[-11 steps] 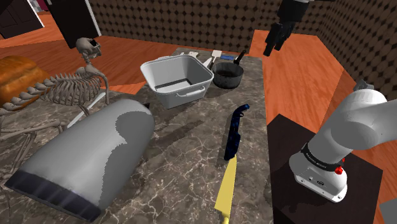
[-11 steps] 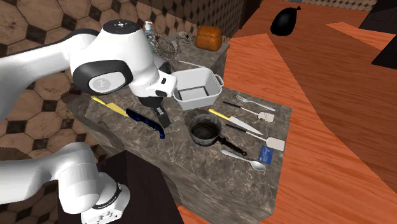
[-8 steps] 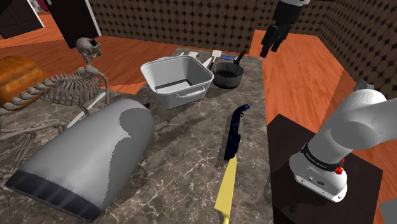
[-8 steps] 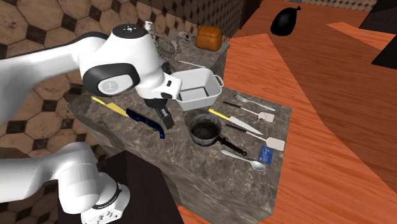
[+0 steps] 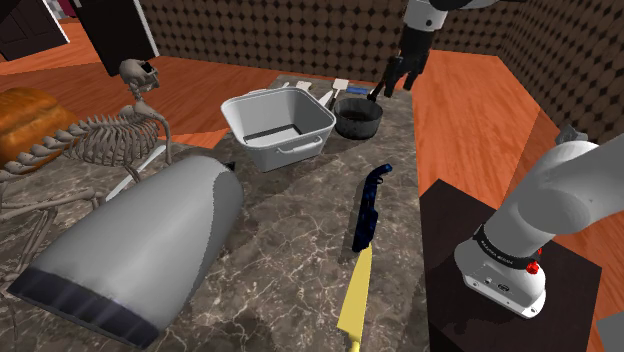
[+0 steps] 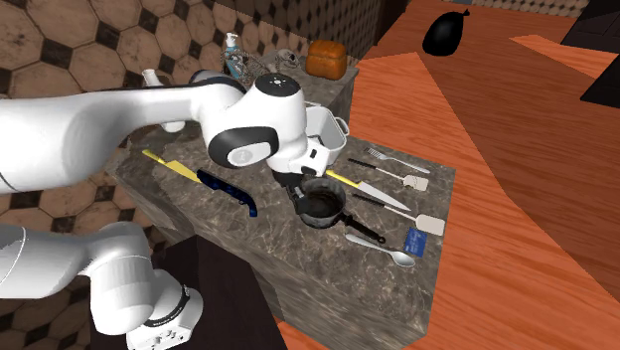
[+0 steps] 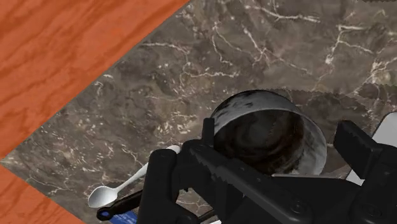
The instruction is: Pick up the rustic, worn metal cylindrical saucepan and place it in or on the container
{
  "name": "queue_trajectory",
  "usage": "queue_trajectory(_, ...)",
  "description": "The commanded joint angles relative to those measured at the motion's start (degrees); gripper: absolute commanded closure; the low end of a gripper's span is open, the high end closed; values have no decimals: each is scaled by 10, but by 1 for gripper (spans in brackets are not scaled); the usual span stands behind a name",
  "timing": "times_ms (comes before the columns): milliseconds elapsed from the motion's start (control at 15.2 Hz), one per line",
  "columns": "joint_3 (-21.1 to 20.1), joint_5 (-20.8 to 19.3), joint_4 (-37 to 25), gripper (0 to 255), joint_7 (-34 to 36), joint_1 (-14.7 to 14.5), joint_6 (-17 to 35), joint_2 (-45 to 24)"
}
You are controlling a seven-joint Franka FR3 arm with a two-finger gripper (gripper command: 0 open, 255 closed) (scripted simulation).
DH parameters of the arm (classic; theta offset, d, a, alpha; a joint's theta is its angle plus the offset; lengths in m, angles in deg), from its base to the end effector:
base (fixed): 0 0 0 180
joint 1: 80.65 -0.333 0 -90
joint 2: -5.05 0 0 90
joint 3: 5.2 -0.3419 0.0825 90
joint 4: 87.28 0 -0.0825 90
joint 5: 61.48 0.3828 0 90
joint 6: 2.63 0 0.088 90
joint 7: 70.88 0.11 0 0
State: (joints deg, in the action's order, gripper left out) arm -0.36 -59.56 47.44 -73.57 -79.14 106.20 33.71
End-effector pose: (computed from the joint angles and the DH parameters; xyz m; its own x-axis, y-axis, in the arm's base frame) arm 0.3901 -0.0452 0.5397 0.9966 -0.0662 0.0495 -0.0626 -0.9956 -0.0704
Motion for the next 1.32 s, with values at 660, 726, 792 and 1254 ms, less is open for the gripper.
queue_trajectory(660,31,13,-72,0,1,19,107,-207)
queue_trajectory(726,31,14,-67,0,0,19,115,-210)
queue_trajectory(792,31,14,-62,0,0,19,123,-213)
queue_trajectory(1254,31,18,-46,0,-2,18,151,-225)
